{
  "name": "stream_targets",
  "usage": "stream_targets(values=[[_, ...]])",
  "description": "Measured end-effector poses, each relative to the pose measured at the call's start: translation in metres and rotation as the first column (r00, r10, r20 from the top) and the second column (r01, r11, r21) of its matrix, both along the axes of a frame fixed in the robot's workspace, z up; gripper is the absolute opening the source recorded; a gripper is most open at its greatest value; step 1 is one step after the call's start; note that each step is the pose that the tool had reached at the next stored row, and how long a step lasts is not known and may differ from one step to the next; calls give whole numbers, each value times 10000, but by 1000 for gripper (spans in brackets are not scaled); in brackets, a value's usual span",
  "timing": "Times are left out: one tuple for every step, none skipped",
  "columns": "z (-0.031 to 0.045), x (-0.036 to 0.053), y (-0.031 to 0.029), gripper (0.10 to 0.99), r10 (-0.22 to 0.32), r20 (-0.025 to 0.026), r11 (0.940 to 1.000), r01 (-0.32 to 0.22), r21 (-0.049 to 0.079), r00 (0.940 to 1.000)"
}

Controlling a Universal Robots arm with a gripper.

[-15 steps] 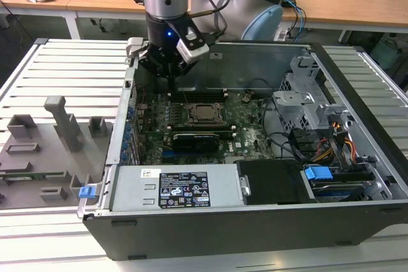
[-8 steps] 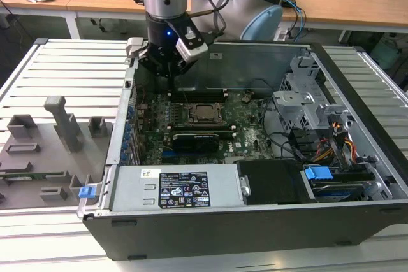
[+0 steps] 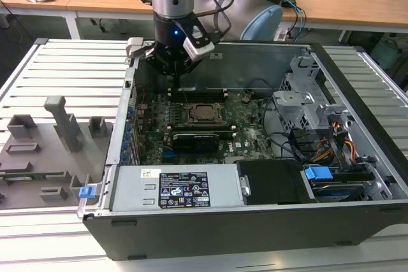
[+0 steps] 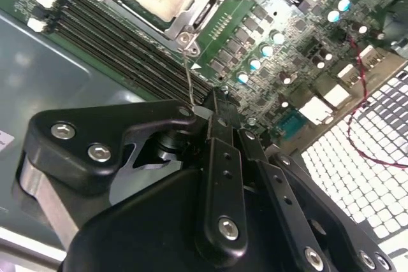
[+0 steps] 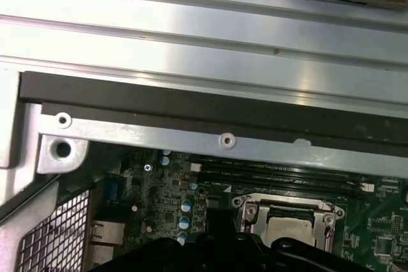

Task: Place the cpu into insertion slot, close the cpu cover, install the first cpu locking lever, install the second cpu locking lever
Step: 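Install the first cpu locking lever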

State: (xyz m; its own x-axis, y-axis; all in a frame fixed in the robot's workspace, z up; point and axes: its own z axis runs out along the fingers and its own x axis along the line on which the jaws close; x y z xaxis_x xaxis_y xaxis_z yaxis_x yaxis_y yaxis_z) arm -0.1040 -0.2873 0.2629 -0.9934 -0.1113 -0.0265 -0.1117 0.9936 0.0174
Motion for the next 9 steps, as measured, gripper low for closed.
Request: stream_targets(values=[[-2,12,5,110,-1,1,10000,1,1,10000],[-3,25,8,110,-1,1,10000,1,0,10000],[-4,38,10,110,-1,1,10000,1,1,10000],[-6,65,12,110,-2,1,10000,2,0,10000],[-8,101,15,110,-2,1,10000,2,0,10000],[-10,142,16,110,-2,1,10000,2,0,10000],[-13,194,17,110,-5,0,10000,5,0,10000],[-15,232,17,110,-6,1,10000,6,0,10000],[-18,283,17,110,-3,0,10000,3,0,10000]])
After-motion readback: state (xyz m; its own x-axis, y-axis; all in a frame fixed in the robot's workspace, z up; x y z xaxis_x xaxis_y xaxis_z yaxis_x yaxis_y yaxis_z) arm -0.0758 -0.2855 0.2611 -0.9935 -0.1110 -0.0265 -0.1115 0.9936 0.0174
